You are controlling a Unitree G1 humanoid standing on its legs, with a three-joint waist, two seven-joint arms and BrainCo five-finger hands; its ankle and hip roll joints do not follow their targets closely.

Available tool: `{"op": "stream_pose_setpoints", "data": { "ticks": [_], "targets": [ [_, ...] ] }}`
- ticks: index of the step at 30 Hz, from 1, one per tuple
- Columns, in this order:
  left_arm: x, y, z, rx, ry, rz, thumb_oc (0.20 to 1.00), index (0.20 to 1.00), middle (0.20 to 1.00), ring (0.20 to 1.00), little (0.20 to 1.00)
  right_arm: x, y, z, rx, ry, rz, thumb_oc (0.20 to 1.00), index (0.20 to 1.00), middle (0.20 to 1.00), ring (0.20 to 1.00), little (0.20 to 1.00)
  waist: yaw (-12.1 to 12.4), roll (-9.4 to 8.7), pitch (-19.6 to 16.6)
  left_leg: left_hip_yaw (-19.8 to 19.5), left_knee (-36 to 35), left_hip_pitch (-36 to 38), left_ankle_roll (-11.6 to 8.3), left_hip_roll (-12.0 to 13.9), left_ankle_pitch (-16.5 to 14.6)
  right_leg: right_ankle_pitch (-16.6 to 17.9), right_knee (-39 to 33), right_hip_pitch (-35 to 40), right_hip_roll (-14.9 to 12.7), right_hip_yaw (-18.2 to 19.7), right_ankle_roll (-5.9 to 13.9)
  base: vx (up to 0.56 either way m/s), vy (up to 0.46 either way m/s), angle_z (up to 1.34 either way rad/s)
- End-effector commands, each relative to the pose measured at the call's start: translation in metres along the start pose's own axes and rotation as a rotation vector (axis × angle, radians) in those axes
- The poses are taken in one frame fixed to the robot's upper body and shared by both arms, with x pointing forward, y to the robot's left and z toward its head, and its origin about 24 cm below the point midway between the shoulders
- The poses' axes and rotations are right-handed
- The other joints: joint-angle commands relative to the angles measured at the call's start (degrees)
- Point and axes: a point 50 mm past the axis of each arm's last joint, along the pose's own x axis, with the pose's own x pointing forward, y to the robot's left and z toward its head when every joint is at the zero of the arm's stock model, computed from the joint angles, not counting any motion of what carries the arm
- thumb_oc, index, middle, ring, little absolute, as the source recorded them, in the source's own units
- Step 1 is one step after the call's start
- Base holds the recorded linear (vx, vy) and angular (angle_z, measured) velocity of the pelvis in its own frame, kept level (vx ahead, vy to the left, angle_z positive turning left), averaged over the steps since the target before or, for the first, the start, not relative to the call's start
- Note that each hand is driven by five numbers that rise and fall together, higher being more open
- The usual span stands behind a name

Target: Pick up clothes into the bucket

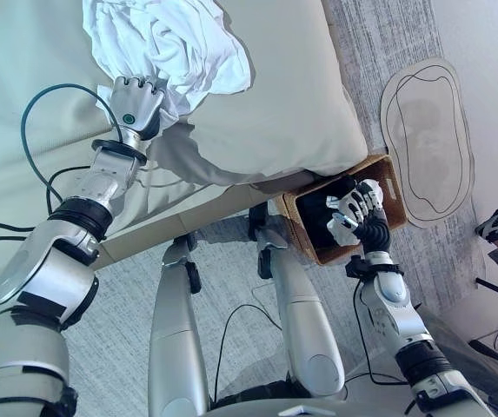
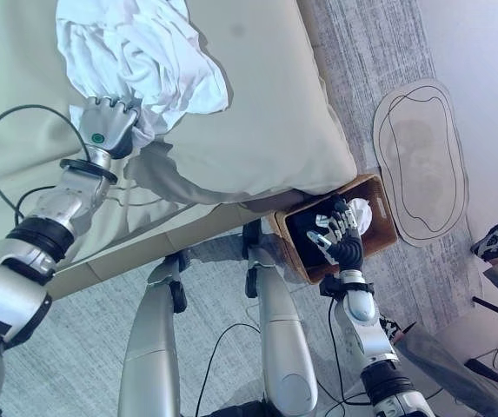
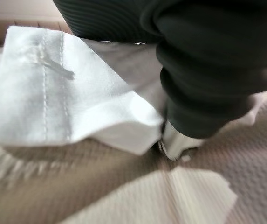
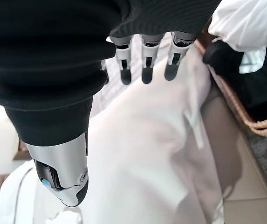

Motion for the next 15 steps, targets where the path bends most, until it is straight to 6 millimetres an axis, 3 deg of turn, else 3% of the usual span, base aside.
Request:
{"op": "stream_pose_setpoints", "data": {
  "ticks": [1,9,15],
  "targets": [
    [-0.016,-0.022,-0.004,-0.02,0.059,-0.083,0.2,0.2,0.2,0.2,0.2,-0.005,-0.018,0.004,-0.029,-0.017,-0.038,1.0,1.0,1.0,1.0,1.0,-0.55,1.37,-6.15,1.8,3.86,2.74,-0.07,2.22,-5.14,3.7,-4.77,4.57,-4.93,0.8,6.62,0.0,0.0,0.0],
    [-0.033,-0.039,0.015,-0.165,0.071,-0.141,0.2,0.2,0.2,0.2,0.2,-0.008,-0.019,-0.001,-0.054,0.016,-0.044,1.0,1.0,1.0,1.0,1.0,0.53,2.11,-8.27,2.16,-0.99,11.91,-0.39,1.76,-4.49,3.76,-7.53,12.81,-5.35,0.3,6.69,0.06,-0.009,-0.01],
    [-0.067,-0.049,0.051,-0.433,0.051,-0.153,0.2,0.2,0.2,0.2,0.2,-0.012,-0.023,-0.009,-0.068,0.057,-0.084,1.0,1.0,1.0,1.0,1.0,2.94,2.95,-10.48,1.95,-6.24,21.49,-0.59,1.05,-3.53,3.26,-10.16,21.87,-5.95,-0.87,6.66,0.1,-0.02,-0.01]
  ]
}}
